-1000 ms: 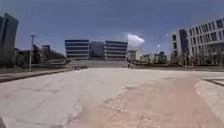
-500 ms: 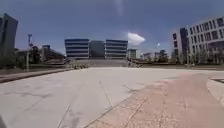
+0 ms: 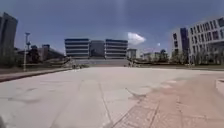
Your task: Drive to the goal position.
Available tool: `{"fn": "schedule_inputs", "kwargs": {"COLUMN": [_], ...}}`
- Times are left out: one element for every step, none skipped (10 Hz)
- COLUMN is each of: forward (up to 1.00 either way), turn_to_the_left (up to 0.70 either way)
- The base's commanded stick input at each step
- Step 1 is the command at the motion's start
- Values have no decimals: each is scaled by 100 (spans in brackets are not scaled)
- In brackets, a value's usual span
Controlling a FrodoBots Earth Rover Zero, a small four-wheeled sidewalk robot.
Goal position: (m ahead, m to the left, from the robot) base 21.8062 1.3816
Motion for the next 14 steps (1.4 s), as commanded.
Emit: {"fn": "schedule_inputs", "kwargs": {"forward": [85, 85, 85, 85, 85, 85, 85, 85, 85, 85, 85, 85, 85, 85], "turn_to_the_left": [33, 33, 34, 34, 34, 34, 28, 3, 0, 0, 0, 0, 0, 0]}}
